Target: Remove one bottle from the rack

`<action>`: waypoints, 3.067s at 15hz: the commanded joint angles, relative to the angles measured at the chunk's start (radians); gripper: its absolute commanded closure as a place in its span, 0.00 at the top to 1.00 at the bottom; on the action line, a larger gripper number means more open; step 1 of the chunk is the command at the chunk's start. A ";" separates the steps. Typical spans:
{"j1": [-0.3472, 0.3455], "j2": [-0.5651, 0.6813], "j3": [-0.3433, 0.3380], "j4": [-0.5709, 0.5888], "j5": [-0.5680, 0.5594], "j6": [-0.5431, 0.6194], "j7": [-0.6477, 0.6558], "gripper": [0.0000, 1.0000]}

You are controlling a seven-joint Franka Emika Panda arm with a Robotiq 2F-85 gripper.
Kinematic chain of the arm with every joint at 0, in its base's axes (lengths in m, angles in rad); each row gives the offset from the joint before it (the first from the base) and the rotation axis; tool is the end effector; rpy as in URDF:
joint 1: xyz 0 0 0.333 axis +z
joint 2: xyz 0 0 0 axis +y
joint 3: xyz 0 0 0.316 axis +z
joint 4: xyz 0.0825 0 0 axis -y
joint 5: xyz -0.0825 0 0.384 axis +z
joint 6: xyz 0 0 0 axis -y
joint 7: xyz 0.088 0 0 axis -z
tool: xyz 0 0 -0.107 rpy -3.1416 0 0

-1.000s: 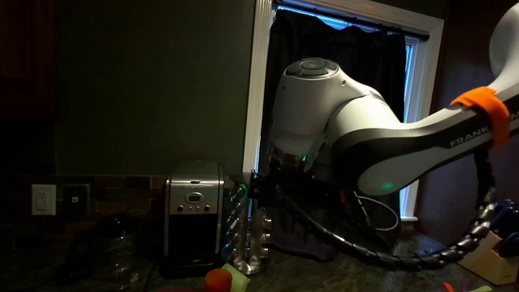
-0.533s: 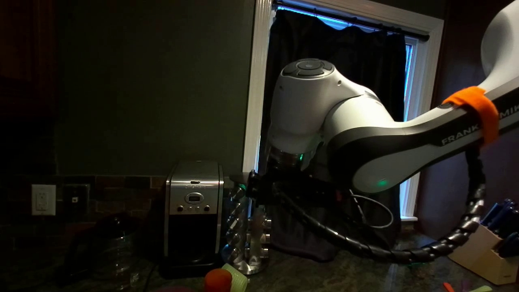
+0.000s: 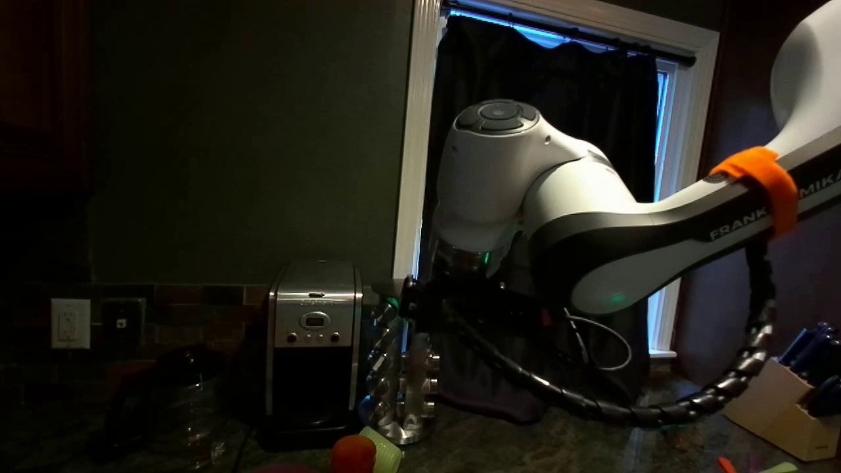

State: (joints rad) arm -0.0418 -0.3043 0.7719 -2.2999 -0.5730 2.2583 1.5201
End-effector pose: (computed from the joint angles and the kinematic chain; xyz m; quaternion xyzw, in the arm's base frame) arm 0.3683 0.3303 0.4593 0.9162 -0.2126 0.3289 0.0851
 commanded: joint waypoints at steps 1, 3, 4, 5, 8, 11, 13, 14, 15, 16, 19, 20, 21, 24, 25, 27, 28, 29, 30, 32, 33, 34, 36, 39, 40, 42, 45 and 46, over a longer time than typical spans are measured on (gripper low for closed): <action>0.007 0.138 0.013 0.072 -0.147 -0.032 0.108 1.00; 0.035 0.213 -0.003 0.105 -0.210 -0.029 0.152 1.00; 0.052 0.245 -0.018 0.119 -0.250 -0.019 0.180 1.00; 0.069 0.282 -0.031 0.141 -0.302 -0.018 0.227 1.00; 0.156 0.388 -0.109 0.207 -0.379 -0.051 0.303 1.00; 0.258 0.483 -0.208 0.283 -0.395 -0.074 0.359 1.00; 0.326 0.534 -0.277 0.337 -0.402 -0.092 0.395 1.00; 0.357 0.555 -0.310 0.360 -0.405 -0.101 0.410 1.00; 0.385 0.575 -0.339 0.387 -0.405 -0.111 0.425 1.00; 0.406 0.591 -0.363 0.406 -0.403 -0.118 0.434 1.00; 0.457 0.620 -0.421 0.456 -0.421 -0.135 0.450 1.00; 0.470 0.630 -0.436 0.470 -0.435 -0.139 0.445 1.00; 0.482 0.637 -0.451 0.480 -0.463 -0.140 0.447 1.00; 0.511 0.658 -0.480 0.510 -0.554 -0.161 0.440 1.00; 0.517 0.665 -0.485 0.516 -0.579 -0.175 0.439 1.00; 0.523 0.683 -0.489 0.528 -0.613 -0.201 0.439 1.00; 0.527 0.695 -0.490 0.536 -0.624 -0.218 0.444 1.00; 0.528 0.705 -0.490 0.543 -0.627 -0.235 0.448 1.00; 0.529 0.716 -0.493 0.551 -0.633 -0.248 0.450 1.00; 0.527 0.736 -0.496 0.561 -0.635 -0.264 0.453 1.00; 0.525 0.745 -0.498 0.566 -0.638 -0.262 0.457 1.00; 0.526 0.751 -0.502 0.569 -0.643 -0.262 0.458 1.00; 0.525 0.763 -0.508 0.579 -0.658 -0.248 0.457 1.00; 0.520 0.771 -0.515 0.583 -0.694 -0.234 0.456 1.00; 0.519 0.773 -0.517 0.585 -0.704 -0.235 0.457 1.00; 0.514 0.776 -0.519 0.589 -0.713 -0.237 0.456 1.00; 0.506 0.780 -0.522 0.589 -0.708 -0.232 0.453 1.00; 0.506 0.782 -0.524 0.590 -0.709 -0.233 0.453 1.00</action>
State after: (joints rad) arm 0.4621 0.4547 0.2530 -1.7267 -1.2590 2.0232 1.9453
